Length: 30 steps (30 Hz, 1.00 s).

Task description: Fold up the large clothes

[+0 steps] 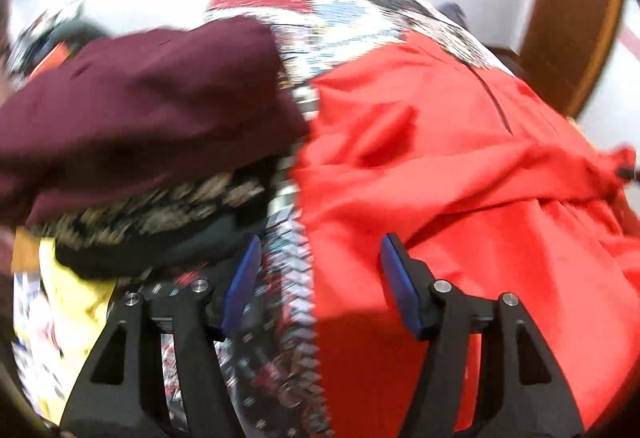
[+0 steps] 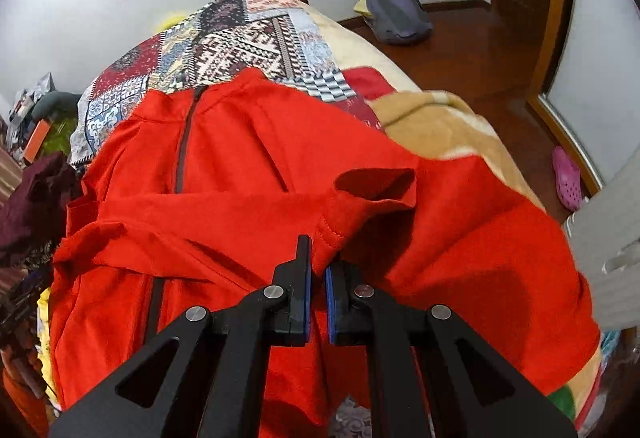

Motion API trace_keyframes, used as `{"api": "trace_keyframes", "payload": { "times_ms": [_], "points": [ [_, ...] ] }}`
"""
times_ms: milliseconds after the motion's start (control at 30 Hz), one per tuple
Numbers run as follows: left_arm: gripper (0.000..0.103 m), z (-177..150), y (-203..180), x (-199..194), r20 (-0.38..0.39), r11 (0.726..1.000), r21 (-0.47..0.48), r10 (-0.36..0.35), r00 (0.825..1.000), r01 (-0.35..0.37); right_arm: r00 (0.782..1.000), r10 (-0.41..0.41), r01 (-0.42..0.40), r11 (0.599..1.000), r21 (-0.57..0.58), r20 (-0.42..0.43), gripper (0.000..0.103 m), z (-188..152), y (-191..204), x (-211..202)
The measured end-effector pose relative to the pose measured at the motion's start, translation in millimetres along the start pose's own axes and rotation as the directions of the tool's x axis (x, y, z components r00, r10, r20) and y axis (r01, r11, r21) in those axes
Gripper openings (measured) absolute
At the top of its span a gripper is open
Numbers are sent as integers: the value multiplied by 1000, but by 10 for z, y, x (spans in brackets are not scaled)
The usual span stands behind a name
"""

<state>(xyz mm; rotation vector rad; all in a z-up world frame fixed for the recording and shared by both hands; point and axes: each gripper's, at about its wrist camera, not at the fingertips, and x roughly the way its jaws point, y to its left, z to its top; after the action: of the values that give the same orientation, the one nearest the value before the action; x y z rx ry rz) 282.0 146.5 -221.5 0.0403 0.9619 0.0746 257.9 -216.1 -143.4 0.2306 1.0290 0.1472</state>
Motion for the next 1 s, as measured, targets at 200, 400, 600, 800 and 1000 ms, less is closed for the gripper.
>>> {"api": "trace_keyframes", "payload": {
  "times_ms": [200, 400, 600, 800, 1000],
  "points": [
    [62, 171, -298, 432, -46, 986, 136, 99, 994, -92, 1000, 19, -19, 999, -44, 3, 5, 94, 181, -2],
    [6, 372, -342, 448, 8, 982, 173, 76, 997, -77, 999, 23, -19, 994, -106, 34, 5, 284, 436, -54],
    [5, 341, 92, 60, 109, 986, 15, 166, 980, -169, 984, 82, -66, 992, -106, 160, 5, 495, 620, -342],
    [5, 29, 336, 77, 71, 990, -22, 143, 987, -142, 988, 106, -94, 989, -112, 110, 5, 299, 697, -160],
    [8, -224, 216, 316, -21, 992, 17, 126, 992, -126, 997, 29, -36, 995, -95, -69, 5, -109, 503, 337]
  ]
}}
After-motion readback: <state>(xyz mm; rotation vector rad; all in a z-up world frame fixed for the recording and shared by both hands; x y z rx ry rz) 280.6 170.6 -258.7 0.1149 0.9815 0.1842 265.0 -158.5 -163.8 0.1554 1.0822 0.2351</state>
